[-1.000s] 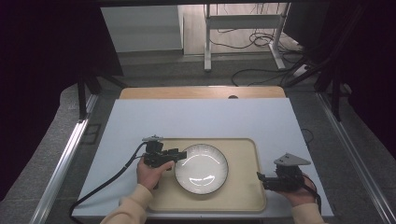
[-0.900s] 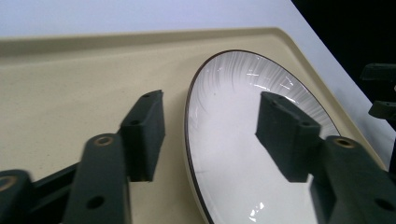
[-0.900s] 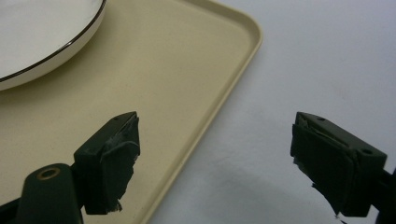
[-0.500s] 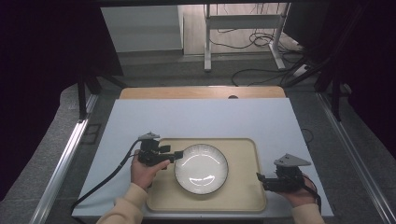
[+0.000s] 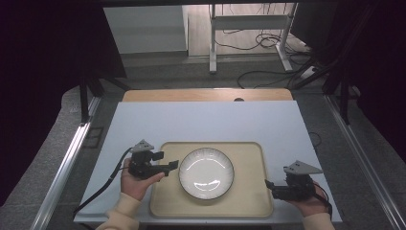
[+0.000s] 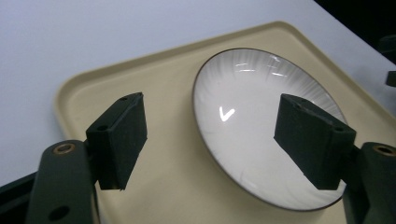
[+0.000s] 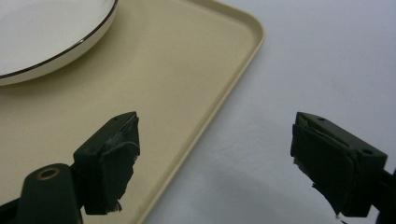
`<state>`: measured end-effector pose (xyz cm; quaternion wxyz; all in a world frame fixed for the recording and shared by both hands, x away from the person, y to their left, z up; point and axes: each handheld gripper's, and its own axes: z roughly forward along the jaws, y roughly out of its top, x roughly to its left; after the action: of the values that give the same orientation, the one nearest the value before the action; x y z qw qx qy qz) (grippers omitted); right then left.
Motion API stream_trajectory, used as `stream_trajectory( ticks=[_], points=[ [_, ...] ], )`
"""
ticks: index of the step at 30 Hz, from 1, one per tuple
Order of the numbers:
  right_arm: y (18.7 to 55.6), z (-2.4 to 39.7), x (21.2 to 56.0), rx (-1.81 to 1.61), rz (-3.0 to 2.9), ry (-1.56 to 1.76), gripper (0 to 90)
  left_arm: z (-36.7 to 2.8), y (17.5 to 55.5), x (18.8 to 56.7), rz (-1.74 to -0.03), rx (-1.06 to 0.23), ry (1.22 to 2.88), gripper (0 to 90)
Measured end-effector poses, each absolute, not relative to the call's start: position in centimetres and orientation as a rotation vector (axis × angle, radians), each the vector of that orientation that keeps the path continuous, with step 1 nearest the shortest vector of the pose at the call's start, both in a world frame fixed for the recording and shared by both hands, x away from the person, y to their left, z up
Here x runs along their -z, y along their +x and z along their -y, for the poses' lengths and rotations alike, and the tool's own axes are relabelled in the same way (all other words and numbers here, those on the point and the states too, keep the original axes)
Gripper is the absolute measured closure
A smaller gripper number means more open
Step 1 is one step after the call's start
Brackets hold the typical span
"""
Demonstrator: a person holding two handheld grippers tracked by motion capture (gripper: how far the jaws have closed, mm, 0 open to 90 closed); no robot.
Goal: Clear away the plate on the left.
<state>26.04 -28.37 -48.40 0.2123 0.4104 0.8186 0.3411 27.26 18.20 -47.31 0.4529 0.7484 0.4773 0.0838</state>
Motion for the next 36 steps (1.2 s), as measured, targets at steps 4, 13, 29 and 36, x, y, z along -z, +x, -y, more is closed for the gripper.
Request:
stream_trajectory(
  ticks=[4,13,29,36],
  points=[
    [26.1,28.2,48.2,-0.965,-2.274,1.124,16.2,-19.1,26.5,47.3,-1.194,-0.215,1.831,24.7],
    [26.1,27.9,48.2,-0.983,-2.285,1.092,16.1,-21.5,23.3,47.7,-1.224,-0.256,1.844,24.5],
    [26.3,27.8,48.4,-0.963,-2.294,1.086,16.1,-24.2,22.1,49.2,-1.316,-0.242,1.817,23.3],
    [26.2,27.8,48.4,-0.959,-2.287,1.088,16.1,-24.0,22.3,49.0,-1.297,-0.285,1.854,23.2]
  ],
)
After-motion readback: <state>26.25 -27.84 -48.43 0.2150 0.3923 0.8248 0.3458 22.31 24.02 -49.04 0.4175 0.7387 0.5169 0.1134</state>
